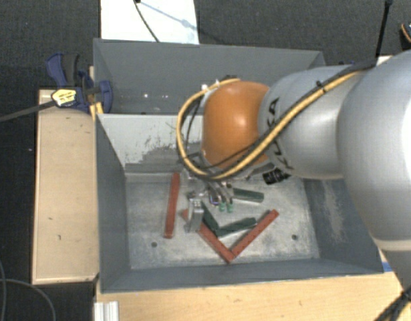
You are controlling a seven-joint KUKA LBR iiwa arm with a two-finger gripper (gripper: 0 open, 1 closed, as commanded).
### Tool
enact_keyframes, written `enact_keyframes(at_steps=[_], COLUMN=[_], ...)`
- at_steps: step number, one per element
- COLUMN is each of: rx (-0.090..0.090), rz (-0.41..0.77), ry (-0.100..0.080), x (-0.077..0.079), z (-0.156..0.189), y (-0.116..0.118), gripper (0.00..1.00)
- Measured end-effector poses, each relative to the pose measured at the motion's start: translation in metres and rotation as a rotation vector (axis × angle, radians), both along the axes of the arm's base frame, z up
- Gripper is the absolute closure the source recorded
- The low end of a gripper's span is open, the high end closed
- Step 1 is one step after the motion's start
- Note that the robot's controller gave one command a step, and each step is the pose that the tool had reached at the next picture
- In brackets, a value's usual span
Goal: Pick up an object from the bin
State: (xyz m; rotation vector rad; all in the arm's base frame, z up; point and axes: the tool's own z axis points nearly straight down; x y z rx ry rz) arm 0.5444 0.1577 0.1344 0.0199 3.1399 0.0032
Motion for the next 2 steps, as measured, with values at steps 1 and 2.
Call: enact_keyframes(at_steps=[1,2], rx=[-0.003,-0.004], rz=[0.13,-0.018], ry=[0.002,0.002], x=[-0.003,-0.006], z=[-0.066,-0.064], y=[-0.07,-0.144], gripper=[0.0,0.0])
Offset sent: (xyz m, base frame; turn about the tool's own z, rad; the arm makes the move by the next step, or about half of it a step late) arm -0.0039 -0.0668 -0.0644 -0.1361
